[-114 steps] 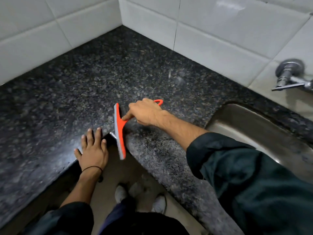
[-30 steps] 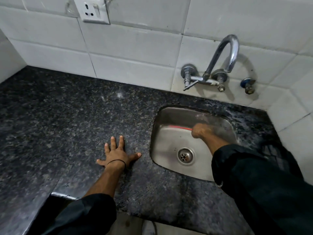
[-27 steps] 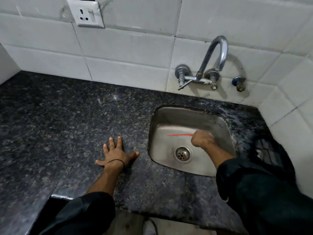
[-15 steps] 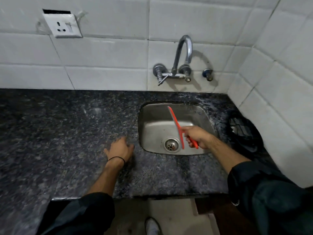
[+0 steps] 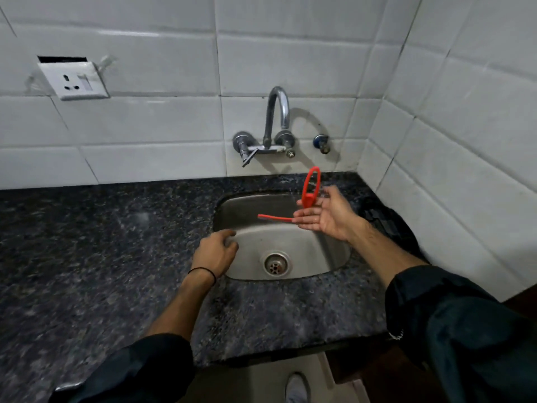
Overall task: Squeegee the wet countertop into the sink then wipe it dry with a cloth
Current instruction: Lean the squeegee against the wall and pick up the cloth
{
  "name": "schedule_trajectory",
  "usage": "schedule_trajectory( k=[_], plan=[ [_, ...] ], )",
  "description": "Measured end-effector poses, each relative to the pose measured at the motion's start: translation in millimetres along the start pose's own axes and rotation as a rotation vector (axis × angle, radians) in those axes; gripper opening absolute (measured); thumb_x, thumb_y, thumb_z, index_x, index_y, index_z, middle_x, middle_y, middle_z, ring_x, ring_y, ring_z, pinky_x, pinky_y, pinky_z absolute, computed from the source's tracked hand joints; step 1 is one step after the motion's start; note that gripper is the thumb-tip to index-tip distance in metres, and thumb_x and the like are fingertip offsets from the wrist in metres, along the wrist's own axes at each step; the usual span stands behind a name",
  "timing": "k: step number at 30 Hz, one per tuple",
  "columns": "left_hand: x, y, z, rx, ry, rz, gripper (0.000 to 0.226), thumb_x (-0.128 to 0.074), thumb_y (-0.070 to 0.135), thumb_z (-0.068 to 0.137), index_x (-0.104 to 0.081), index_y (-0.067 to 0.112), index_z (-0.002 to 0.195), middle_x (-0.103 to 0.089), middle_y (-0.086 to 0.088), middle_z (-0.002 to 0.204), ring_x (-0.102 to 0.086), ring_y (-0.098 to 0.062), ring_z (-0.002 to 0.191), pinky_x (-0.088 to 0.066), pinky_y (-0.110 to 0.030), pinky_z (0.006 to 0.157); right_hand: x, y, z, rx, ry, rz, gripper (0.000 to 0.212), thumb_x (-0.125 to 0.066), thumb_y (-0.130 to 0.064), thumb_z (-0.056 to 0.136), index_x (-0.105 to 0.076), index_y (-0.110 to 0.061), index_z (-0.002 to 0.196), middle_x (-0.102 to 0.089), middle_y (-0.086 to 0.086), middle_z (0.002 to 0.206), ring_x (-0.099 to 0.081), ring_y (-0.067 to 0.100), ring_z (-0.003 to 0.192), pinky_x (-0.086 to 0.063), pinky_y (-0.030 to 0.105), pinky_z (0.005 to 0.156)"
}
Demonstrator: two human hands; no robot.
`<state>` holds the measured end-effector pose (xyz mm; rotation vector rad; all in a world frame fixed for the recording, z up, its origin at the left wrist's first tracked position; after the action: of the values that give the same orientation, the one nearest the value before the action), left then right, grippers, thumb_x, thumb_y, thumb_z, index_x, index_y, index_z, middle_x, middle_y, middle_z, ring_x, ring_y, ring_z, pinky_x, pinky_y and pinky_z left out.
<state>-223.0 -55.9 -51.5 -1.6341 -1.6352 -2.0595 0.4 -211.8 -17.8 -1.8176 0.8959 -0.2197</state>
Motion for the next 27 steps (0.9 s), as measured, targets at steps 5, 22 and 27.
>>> schedule_trajectory(
  k=[5,22,27],
  plan=[
    [-8.1,36.5,37.7,-0.092,0.041,-0.004,0.039,-0.056,0.020,0.093,-0.061,0.015,0.132,-0.064,-0.010,0.131,-0.061,-0.027,0.118,-0.046,-0.035,0.102,32.1,-37.8,19.1,0.210,0.073,-0.150,0.057,-0.044,-0.052,0.098,-0.056,0.001,0.113,-0.073,0.015,0.076,-0.071,0.023,0.065,-0.055,0.032,0.066],
    [-82.4,199.3,227.6,-0.376,0.103,0.438,0.076,-0.054,0.041,0.093,-0.013,0.029,0.155,-0.006,-0.002,0.165,-0.008,-0.029,0.151,-0.018,-0.052,0.121,178.8,-149.4,170.3,0.392,0.264,-0.479,0.039,-0.036,-0.038,0.105,-0.061,-0.018,0.084,-0.065,0.001,0.070,-0.040,0.010,0.044,-0.031,0.022,0.041],
    [-93.7,190.8,264.5,-0.226,0.083,0.617,0.087,-0.043,0.063,0.092,0.012,0.037,0.154,0.013,0.005,0.165,0.012,-0.022,0.151,0.003,-0.053,0.121,204.4,-140.5,216.5,0.357,0.280,-0.471,0.041,-0.036,-0.039,0.105,-0.060,-0.016,0.081,-0.063,0.002,0.067,-0.041,0.008,0.042,-0.032,0.021,0.038]
  ],
)
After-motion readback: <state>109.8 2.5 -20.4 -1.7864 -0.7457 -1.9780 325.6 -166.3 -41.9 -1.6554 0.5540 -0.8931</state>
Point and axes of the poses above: each hand's wrist, its own z-axis towards the middle knuckle, its own x-axis out of the back of the hand, y = z × x, the point moved 6 cm from there along z, towards the middle knuckle
